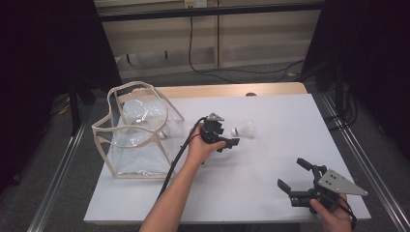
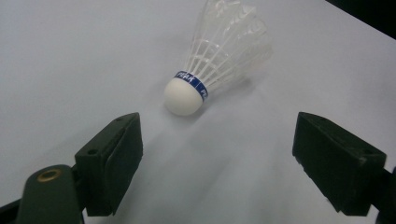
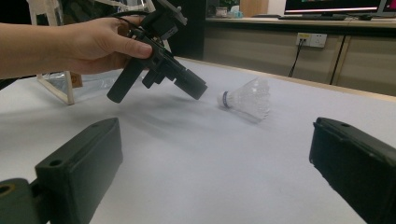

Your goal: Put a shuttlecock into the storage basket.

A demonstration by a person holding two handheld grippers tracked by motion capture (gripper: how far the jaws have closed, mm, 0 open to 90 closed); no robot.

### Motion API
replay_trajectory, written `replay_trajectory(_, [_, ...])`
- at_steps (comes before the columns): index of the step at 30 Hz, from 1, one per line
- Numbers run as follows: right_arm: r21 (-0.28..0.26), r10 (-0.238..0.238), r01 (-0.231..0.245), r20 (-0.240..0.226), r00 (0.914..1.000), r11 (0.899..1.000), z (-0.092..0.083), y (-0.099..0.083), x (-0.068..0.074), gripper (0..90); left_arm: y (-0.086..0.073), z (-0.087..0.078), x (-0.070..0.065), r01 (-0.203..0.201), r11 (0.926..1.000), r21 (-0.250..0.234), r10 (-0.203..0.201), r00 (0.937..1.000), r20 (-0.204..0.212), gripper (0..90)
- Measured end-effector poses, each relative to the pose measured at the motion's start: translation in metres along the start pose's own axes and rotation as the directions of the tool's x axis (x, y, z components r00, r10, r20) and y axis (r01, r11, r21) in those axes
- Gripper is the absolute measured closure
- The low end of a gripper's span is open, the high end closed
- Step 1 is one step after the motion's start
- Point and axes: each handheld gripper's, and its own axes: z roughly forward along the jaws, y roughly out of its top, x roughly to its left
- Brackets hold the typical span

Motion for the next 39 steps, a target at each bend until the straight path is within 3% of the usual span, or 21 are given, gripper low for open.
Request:
replay_trajectory(12, [-0.001,-0.002,0.002,0.0,1.0,1.0,0.0,0.0,0.0,2.4,0.002,0.005,0.0,-0.028,0.9996,-0.002,0.028,0.9996,0.0,17.8])
replay_trajectory(39, [-0.001,-0.002,0.002,0.0,1.0,1.0,0.0,0.0,-0.001,2.4,0.001,0.014,0.004,-0.047,0.9989,-0.005,0.047,0.9989,-0.007,31.8])
